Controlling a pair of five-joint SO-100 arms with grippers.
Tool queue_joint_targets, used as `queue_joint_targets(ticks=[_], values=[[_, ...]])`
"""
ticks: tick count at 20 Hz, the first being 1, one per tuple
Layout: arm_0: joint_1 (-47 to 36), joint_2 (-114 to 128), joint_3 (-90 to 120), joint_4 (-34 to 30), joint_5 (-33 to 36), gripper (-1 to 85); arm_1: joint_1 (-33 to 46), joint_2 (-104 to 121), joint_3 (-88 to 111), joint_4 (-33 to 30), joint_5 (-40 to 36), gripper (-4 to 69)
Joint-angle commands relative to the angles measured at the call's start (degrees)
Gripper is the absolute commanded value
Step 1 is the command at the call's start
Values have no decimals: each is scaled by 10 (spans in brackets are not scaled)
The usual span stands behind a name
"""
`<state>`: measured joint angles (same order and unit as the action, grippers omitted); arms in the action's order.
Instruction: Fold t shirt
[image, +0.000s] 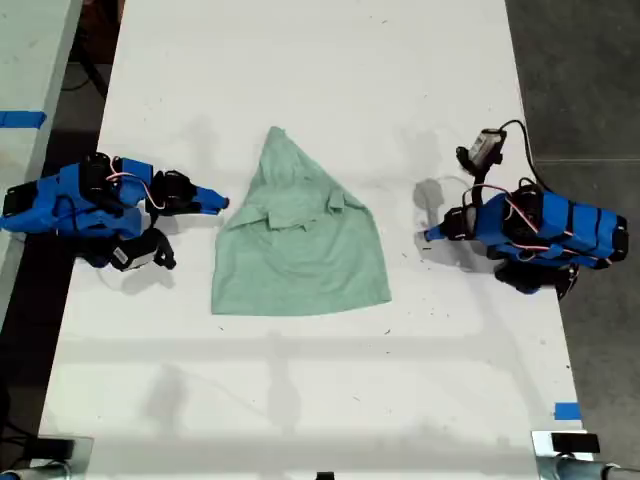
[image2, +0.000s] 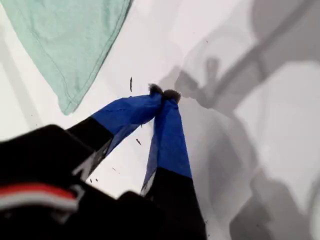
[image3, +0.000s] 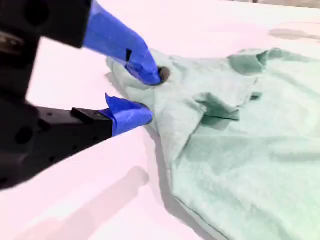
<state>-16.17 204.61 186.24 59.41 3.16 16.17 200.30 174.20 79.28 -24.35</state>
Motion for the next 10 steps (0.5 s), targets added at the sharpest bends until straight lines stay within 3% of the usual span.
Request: queue_joint_targets(ticks=[1,10], values=[[69,4,23,-9,28,125,-2,6,27,-3,1,-3],[175,4,23,-9,28,125,-2,6,27,-3,4,-3]])
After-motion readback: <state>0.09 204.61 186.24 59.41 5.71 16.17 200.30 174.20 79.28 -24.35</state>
